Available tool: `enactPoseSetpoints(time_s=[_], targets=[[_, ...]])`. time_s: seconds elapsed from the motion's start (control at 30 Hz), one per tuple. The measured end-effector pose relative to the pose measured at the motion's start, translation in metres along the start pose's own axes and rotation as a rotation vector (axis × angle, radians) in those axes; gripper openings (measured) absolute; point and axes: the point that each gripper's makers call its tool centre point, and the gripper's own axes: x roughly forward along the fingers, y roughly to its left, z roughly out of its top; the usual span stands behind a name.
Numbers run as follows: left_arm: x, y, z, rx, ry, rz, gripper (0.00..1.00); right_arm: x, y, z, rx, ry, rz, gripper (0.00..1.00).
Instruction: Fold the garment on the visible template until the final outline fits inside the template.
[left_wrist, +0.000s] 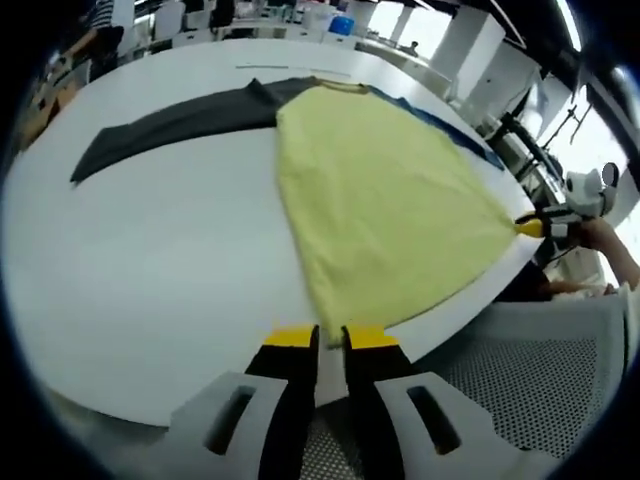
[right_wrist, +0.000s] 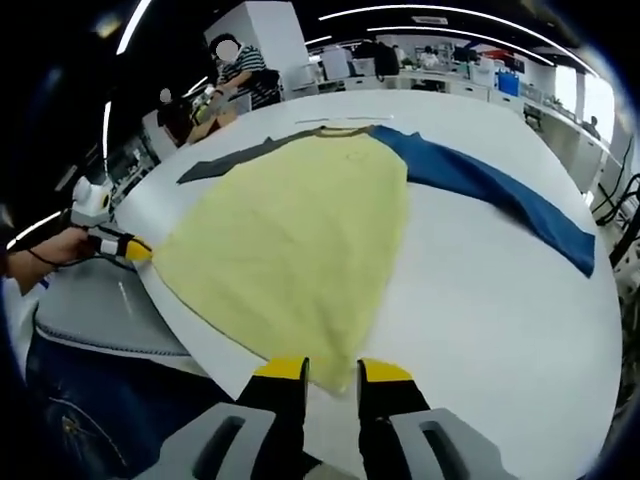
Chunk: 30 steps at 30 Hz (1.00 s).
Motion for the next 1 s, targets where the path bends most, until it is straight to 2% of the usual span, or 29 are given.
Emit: enactPoseSetpoints(time_s=[0.2,0.27,0.37,0.5,0.7,0.77,1.0], targets=[[-0.006,-0.005,0.018,0.057,-0.112,-0.014,0.29,-0.002,0.006,0.014,-0.054,-0.071,0.019,0.58],[-0.009,-0.008,0.030,0.073,-0.174,-0.027,0.36,-0.002,0.007,0.018,-0.061,-0.088,0.023,0.70],[-0.013,-0.017,0.043,0.100,-0.228,-0.055,0.44,-0.004,0.005,0.025,-0.074,-0.121,0.020,0.80],[-0.018,-0.026,0.057,0.135,-0.299,-0.069,0.55,-0.007,-0.004,0.032,-0.060,-0.150,0.007,0.87],[-0.016,-0.030,0.061,0.156,-0.295,-0.064,0.67,-0.015,-0.025,0.039,-0.029,-0.201,-0.017,0.96],[-0.018,-0.032,0.066,0.174,-0.320,-0.059,0.74,-0.018,-0.032,0.041,-0.022,-0.210,-0.021,0.99],[-0.020,-0.038,0.082,0.221,-0.365,-0.076,0.83,-0.027,-0.060,0.050,-0.005,-0.240,-0.063,0.99]])
